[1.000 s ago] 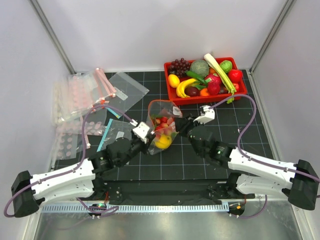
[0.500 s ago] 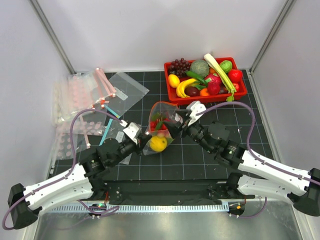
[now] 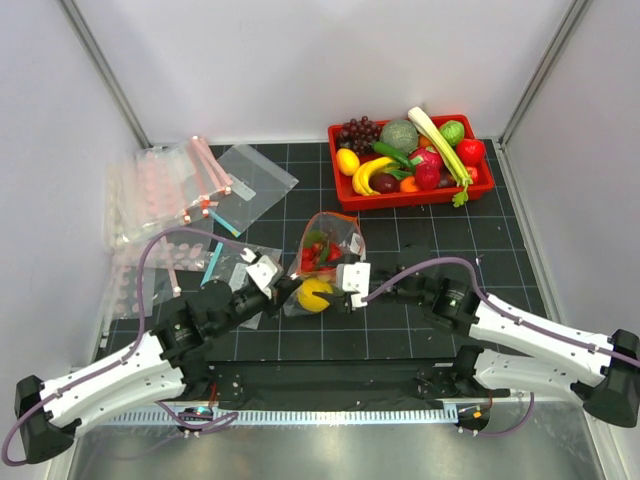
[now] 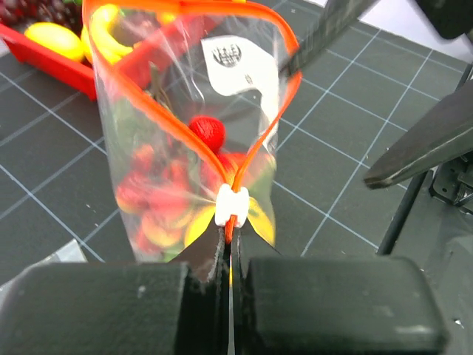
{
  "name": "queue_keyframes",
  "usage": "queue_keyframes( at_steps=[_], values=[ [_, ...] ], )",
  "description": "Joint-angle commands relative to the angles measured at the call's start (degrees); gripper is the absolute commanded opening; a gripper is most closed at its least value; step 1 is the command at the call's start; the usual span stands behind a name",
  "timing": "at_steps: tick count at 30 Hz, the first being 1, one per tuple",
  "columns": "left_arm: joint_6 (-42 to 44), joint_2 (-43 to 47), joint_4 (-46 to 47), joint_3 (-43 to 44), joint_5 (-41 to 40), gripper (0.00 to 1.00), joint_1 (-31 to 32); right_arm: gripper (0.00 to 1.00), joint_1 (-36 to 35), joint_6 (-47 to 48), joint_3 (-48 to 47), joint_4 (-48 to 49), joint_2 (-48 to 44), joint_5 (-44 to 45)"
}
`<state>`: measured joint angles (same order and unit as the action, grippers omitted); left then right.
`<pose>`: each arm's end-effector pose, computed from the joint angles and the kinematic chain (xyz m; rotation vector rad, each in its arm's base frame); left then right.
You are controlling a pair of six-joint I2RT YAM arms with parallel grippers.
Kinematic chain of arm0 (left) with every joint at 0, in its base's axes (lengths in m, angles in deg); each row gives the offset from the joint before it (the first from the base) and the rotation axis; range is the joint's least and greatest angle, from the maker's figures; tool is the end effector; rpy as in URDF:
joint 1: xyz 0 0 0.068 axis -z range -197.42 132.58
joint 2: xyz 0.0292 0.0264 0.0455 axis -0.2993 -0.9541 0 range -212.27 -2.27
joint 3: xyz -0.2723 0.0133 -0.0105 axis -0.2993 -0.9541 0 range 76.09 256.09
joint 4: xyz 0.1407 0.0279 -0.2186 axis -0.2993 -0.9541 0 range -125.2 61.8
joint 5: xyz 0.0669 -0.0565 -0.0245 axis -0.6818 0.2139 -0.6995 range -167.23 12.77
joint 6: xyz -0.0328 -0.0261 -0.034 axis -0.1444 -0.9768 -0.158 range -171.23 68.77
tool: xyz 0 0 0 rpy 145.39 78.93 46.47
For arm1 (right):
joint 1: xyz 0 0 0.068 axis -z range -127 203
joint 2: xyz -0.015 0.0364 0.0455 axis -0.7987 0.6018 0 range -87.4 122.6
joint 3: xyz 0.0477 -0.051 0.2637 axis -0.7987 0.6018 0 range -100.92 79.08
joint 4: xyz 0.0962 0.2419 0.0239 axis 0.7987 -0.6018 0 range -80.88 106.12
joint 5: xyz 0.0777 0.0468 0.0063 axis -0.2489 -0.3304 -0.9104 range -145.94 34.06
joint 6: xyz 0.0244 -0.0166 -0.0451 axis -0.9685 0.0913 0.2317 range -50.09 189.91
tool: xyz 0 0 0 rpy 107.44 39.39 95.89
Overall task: Place the food in the zip-top bag and seal the zipper
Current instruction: Zip the zipper food storage bag at the center of the board.
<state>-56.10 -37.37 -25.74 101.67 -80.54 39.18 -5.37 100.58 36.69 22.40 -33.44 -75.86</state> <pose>0.0921 -0.1360 0.2705 0.7236 1.5947 -0.7473 0.1070 0.1968 0.3267 -1.3681 1.0079 0.6523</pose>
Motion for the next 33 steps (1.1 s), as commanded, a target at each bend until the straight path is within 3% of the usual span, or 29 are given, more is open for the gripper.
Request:
queue_keyframes(
  at_steps=[1, 8, 18, 22, 26, 29, 33],
  values=[
    [3.19, 2.66, 1.93, -1.14, 1.38, 0.0, 0.0, 0.57, -0.08, 6.58, -2.25, -2.15, 1.06, -5.21],
    [4.51, 3.01, 6.41, -3.61, 4.7, 0.0, 0.0, 0.57, 0.01, 8.17, -4.27, -3.47, 3.35, -5.92],
    [6.97, -0.86, 3.52, -1.77, 6.39, 0.0, 0.0, 0.55, 0.01, 13.26, -11.83, -13.3, 10.63, -8.9],
    [7.06, 0.72, 3.69, -2.29, 6.65, 0.0, -0.08, 0.49, -0.08, 15.38, -15.78, -18.75, 14.15, -9.34],
    [7.06, 2.57, 4.22, -3.08, 6.04, 0.0, -0.08, 0.47, 0.01, 15.73, -15.0, -17.98, 14.34, -10.22],
    [7.06, 2.92, 4.48, -3.35, 6.39, 0.0, 0.0, 0.38, 0.01, 15.64, -14.82, -17.27, 13.9, -10.49],
    [7.24, 2.13, 4.48, -3.17, 7.44, 0.0, 0.0, 0.37, 0.01, 15.47, -14.74, -16.92, 13.9, -9.96]
  ],
)
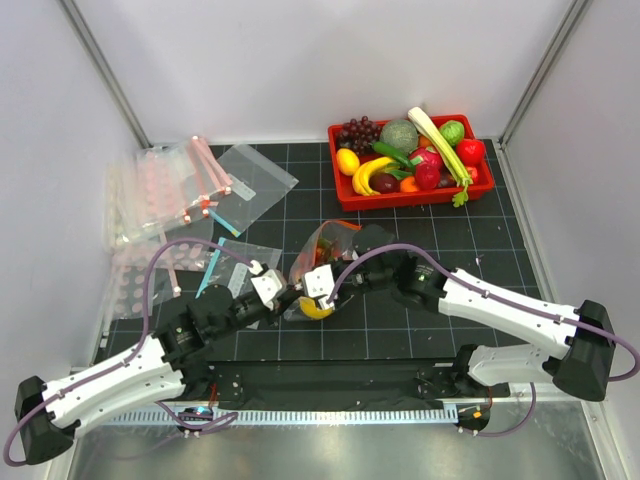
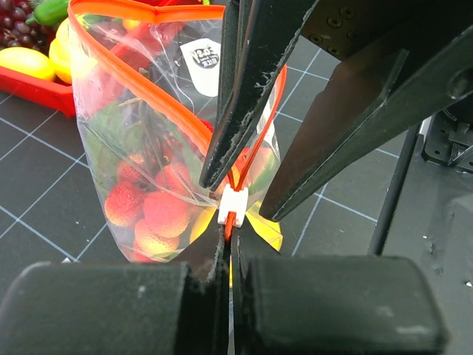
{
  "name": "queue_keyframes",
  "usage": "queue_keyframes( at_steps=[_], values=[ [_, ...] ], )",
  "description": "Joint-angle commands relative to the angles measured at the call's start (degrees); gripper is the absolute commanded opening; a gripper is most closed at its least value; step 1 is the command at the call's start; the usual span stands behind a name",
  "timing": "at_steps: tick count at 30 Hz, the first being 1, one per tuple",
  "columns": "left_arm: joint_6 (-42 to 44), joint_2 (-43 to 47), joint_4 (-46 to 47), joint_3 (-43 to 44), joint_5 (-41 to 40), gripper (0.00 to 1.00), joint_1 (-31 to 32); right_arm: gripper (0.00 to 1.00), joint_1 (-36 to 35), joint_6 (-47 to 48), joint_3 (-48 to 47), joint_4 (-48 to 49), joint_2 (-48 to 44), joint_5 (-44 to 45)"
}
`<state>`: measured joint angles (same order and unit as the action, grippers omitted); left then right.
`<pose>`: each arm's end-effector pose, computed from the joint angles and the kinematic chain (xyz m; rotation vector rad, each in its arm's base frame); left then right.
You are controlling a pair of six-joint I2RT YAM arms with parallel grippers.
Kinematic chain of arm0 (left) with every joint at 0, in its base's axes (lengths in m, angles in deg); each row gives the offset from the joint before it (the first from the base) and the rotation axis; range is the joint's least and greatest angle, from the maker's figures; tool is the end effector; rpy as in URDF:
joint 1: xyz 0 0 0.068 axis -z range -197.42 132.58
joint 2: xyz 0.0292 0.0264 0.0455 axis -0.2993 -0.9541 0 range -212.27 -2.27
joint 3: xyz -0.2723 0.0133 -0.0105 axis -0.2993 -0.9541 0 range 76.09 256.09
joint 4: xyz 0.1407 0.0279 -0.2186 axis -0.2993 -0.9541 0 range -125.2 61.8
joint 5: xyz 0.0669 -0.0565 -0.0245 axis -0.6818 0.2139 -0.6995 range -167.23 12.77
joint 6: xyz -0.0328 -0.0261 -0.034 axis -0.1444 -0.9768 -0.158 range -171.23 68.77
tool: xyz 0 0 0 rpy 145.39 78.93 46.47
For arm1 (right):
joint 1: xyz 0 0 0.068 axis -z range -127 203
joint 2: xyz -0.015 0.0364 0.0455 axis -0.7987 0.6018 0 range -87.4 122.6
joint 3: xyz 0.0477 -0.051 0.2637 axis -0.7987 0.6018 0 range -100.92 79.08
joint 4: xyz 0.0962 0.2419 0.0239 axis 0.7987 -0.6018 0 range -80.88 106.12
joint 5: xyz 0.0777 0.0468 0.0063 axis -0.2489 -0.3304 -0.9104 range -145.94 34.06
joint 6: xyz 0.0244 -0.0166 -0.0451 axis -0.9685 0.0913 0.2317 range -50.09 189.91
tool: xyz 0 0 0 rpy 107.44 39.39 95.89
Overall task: Place the food in the zip-top bag and seal the zipper
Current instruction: Zip the zipper food storage bag at the center of the board.
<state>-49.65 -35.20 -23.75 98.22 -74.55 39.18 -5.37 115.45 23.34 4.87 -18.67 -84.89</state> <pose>0.0862 -0.1338 0.2579 0.8773 1.5018 -0.7549 0.1282 0.2409 0.3198 -1.7519 0.9538 0.6469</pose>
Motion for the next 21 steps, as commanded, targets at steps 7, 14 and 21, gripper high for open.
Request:
queue_keyframes(
  at_steps=[7, 14, 21],
  values=[
    [0.88, -0.65, 2.67, 0.54, 2.42, 0.0, -0.08, 0.33, 0.01, 0.6, -1.47, 0.96, -0.35, -1.9],
    [0.7, 0.4, 2.5, 0.2, 1.1, 0.0, -0.08, 0.01, -0.08, 0.6, -1.65, 0.52, -0.79, -0.41],
    [-0.35, 7.87, 2.49, -2.26, -4.25, 0.0, 0.0, 0.01, 0.01, -0.18, 0.11, 1.58, -2.02, 3.02]
  ],
)
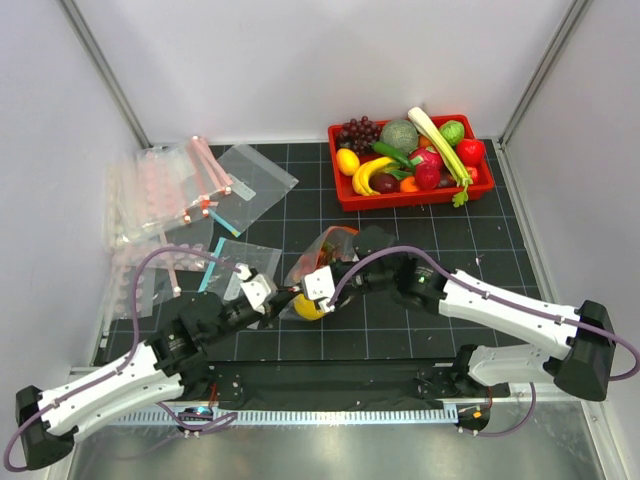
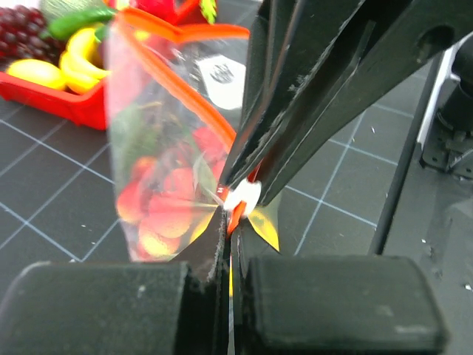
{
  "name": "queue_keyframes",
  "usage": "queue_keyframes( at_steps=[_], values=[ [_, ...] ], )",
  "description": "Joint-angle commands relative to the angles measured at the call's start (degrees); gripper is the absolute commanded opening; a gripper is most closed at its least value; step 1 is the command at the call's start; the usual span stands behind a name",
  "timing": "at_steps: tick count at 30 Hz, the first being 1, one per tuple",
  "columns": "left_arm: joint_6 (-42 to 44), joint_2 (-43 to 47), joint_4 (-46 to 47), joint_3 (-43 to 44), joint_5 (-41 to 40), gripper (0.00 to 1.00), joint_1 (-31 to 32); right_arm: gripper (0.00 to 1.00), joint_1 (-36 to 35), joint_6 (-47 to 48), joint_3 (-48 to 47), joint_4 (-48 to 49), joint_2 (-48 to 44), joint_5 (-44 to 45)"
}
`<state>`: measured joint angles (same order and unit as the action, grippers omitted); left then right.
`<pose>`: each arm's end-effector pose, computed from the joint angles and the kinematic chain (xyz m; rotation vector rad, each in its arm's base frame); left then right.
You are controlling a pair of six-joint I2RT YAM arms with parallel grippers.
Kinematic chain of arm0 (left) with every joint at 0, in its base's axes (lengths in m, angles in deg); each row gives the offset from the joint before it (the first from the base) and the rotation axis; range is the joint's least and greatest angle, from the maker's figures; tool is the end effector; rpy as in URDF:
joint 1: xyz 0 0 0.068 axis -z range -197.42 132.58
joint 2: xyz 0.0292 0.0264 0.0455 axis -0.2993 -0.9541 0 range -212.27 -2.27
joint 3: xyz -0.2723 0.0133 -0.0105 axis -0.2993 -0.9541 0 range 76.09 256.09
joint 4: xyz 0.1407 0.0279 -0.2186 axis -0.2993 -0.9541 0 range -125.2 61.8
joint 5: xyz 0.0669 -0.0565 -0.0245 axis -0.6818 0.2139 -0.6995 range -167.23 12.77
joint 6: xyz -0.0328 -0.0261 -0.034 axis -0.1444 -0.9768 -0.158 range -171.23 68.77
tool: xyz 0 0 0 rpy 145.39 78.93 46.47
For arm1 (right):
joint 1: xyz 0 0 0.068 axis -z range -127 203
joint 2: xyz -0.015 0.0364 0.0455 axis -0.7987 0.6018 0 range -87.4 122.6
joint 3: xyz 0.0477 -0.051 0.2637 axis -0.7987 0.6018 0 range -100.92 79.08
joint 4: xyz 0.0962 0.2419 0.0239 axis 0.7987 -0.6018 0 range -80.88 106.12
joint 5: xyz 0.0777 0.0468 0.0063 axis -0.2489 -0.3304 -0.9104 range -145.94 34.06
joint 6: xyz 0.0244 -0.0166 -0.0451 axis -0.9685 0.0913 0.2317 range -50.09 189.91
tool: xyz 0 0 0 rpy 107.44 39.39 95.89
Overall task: Place the food in the zip-top bag and seal the zipper
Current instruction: Zip the zipper food storage bag at the center of the board.
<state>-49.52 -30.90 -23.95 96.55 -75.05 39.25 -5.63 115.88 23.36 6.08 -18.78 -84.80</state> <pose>0.0805 -0.1249 0.2571 0.8529 1.4647 -0.7589 0.1274 0.2419 0.3221 -1.7418 0.9268 0.6396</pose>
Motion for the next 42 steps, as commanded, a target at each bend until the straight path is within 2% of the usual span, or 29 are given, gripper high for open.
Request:
queue_keyframes(
  at_steps=[1, 6, 12, 15, 22, 27, 32, 38, 42],
  values=[
    [-0.75, 4.62, 2.78, -0.95, -4.37, 0.0, -0.06, 0.01, 0.27, -0.8, 0.18, 0.38, -2.17, 3.63],
    [-1.01, 10.68, 1.99, -2.19, -8.41, 0.0, -0.06, 0.01, 0.36, -1.76, 0.61, 0.99, -3.23, 5.13],
    [-1.1, 11.22, 1.82, -2.19, -8.76, 0.0, -0.15, 0.01, 0.45, -2.91, 0.18, 0.56, -3.23, 6.71],
    [-1.37, 12.09, 0.67, -1.92, -11.39, 0.0, -0.15, 0.01, 0.45, -3.17, 0.35, 0.46, -3.67, 8.12],
    [-5.05, 17.71, -4.07, -2.63, -32.37, 0.0, -0.15, 0.01, 0.45, -6.95, 2.9, 2.75, -5.6, 10.49],
    [-6.81, 22.81, -6.97, -3.24, -40.39, 0.0, -0.06, 0.01, 0.53, -8.36, 3.95, 4.5, -7.53, 11.9],
    [-9.62, 30.38, -9.96, -4.3, -48.04, 0.0, -0.06, 0.01, 0.45, -11.78, 4.13, 5.03, -8.59, 18.92],
    [-9.36, 30.02, -10.93, -4.03, -48.85, 0.0, 0.03, 0.01, 0.54, -14.33, 2.91, 3.11, -7.71, 27.26],
    [-9.1, 29.95, -10.67, -3.86, -48.76, 0.01, 0.11, 0.01, 0.62, -17.76, 0.18, -2.95, -8.15, 30.86]
  ],
)
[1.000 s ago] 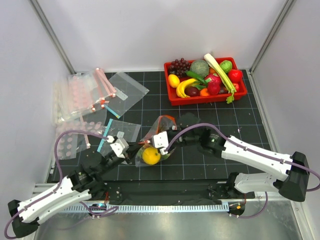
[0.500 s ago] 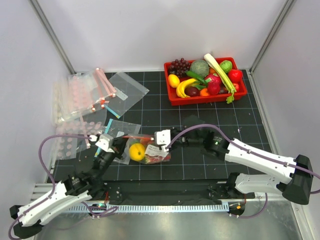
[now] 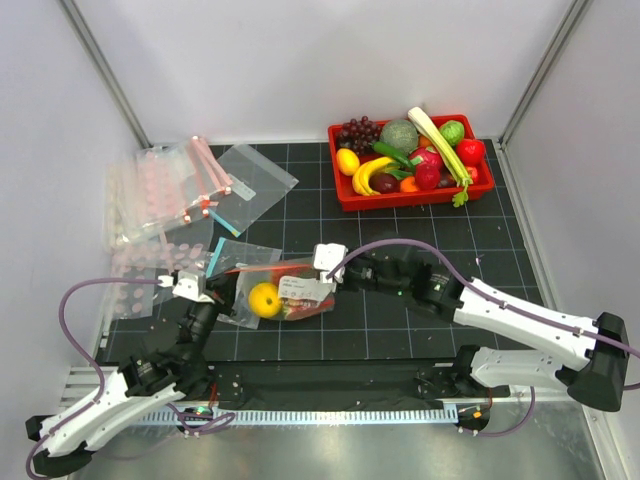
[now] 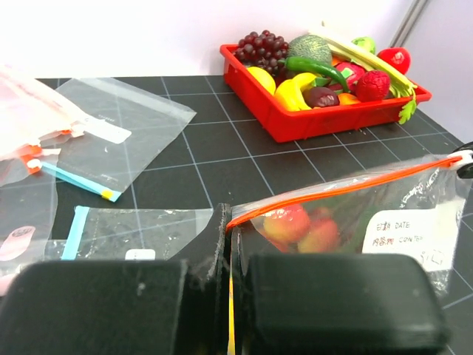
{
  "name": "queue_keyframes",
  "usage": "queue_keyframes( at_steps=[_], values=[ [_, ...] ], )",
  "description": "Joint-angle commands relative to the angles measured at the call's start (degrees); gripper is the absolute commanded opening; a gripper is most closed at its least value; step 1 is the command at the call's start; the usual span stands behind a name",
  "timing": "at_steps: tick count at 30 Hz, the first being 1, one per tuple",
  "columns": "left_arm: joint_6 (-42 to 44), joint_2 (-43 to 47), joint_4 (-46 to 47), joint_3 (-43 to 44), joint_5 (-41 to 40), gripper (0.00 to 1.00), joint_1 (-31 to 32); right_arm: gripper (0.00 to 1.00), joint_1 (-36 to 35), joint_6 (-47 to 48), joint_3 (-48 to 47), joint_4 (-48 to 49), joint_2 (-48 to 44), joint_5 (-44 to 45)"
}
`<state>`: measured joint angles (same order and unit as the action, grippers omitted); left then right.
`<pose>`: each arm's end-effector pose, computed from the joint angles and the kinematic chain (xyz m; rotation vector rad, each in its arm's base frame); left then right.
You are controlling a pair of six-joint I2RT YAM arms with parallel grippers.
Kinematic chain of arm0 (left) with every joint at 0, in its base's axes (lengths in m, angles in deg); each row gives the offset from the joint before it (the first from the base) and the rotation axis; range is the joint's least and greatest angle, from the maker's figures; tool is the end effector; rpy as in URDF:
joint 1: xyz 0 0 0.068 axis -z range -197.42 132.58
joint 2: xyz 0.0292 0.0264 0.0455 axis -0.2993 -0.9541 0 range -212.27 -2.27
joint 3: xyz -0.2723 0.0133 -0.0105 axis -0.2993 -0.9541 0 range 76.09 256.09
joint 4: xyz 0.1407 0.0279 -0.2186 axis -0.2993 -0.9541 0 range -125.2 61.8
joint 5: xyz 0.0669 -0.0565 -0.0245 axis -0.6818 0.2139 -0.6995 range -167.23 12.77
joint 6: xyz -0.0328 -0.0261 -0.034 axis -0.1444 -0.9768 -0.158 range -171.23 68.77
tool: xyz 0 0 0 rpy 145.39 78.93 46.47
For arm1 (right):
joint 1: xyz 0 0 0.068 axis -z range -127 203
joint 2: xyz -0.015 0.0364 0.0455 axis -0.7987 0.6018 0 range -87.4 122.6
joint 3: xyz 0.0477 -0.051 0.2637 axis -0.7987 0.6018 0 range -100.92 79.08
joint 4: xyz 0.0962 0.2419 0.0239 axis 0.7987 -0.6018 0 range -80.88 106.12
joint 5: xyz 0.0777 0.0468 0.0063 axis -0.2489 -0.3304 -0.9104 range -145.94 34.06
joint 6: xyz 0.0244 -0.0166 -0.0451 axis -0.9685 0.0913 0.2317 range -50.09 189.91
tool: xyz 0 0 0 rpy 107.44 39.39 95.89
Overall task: Place the food in the zip-top bag and seal the zipper
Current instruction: Zip the zipper food storage bag at the center of the board.
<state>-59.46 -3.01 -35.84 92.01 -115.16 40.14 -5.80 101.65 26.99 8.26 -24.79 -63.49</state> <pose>0.0602 -0.0540 0.2523 0.0842 1.4811 -0.4575 0.1277 0.2198 0.3277 -1.4219 1.2803 0.4453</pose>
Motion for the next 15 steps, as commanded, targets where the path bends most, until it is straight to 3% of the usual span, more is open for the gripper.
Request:
queue_keyframes(
  at_steps=[1, 7, 15],
  values=[
    [0.76, 1.96, 1.14, 0.69, -9.17, 0.0, -0.87, 0.01, 0.89, -4.23, -3.36, -5.5, -3.1, 10.09],
    [0.76, 2.67, 0.7, 0.6, -9.71, 0.0, -0.87, 0.01, 2.55, -7.58, -2.13, -8.66, -6.44, 19.14],
    [1.46, -0.83, 2.01, 0.78, -7.6, 0.0, -0.78, 0.01, 2.73, -7.31, 2.35, -2.16, -8.91, 30.22]
  ],
)
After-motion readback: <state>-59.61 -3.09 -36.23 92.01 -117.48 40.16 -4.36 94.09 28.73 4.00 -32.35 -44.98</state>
